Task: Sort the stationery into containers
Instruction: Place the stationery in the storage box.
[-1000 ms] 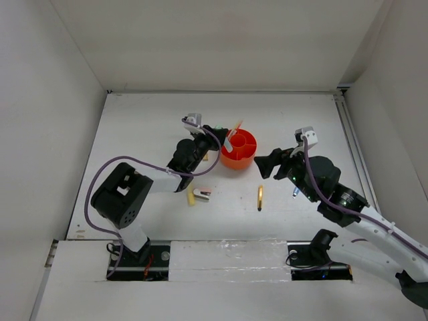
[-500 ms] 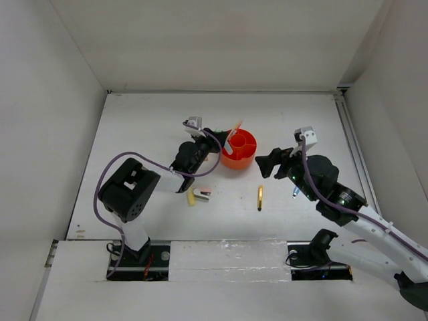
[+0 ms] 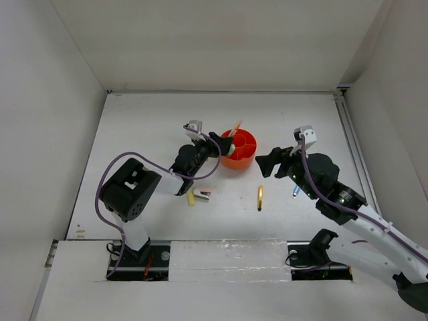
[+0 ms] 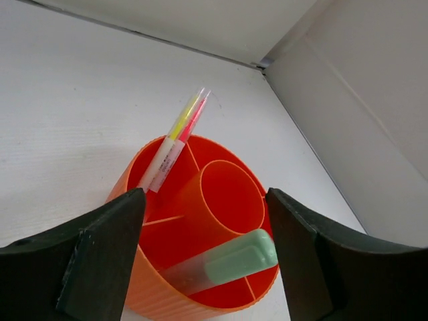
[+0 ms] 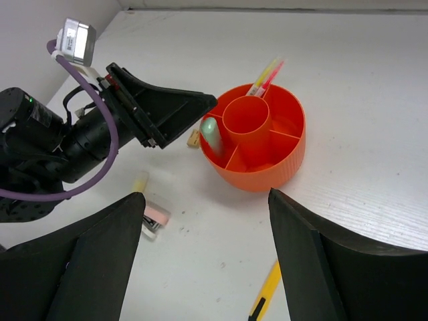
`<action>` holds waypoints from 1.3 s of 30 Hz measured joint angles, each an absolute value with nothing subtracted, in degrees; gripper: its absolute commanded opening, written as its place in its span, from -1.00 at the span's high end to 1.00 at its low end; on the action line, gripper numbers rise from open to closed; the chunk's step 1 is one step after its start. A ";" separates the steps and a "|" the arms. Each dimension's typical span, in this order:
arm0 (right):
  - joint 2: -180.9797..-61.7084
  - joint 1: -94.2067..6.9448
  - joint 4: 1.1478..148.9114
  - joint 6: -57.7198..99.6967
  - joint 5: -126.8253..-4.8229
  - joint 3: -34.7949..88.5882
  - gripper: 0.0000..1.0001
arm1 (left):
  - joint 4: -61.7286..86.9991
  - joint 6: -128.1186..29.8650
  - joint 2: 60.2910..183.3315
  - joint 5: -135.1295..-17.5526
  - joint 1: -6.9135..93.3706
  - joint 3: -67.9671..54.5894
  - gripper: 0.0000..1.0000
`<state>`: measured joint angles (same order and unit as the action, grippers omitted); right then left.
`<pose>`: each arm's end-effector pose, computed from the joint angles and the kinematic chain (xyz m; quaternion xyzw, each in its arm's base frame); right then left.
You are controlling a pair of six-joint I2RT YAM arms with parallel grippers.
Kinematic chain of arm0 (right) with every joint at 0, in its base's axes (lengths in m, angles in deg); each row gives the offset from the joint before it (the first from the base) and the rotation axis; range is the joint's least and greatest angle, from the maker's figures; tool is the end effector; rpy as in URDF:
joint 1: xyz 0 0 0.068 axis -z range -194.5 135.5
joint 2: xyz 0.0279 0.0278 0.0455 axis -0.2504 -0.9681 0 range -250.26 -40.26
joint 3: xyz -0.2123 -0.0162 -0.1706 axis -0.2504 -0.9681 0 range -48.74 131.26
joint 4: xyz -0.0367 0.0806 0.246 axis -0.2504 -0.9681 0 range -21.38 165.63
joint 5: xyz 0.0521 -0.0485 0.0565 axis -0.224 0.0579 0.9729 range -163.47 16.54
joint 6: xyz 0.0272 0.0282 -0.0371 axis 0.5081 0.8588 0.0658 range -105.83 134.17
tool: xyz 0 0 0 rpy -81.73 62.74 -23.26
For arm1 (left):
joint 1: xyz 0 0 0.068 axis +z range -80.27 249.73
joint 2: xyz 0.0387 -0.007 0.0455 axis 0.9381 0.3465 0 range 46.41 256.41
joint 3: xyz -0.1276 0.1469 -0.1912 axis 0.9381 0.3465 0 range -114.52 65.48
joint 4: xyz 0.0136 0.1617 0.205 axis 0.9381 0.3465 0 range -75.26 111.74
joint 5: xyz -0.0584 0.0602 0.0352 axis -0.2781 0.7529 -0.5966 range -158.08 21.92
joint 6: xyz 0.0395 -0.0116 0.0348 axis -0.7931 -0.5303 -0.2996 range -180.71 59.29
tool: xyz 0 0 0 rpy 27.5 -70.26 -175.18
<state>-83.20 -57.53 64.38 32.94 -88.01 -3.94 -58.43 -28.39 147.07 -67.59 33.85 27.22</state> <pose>0.1353 0.1140 0.3435 -0.0789 0.7568 0.2466 0.6002 0.2782 -0.2009 0.2041 0.0165 0.6375 -0.4295 0.6394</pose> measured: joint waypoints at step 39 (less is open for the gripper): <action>-152.51 -76.04 59.59 34.51 -83.14 35.23 0.00 | 36.63 7.63 91.49 -29.75 48.08 28.53 -1.00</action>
<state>-152.51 -76.04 59.59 34.51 -83.14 35.23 36.63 7.63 91.49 -29.75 48.08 28.53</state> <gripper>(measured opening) 0.504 0.997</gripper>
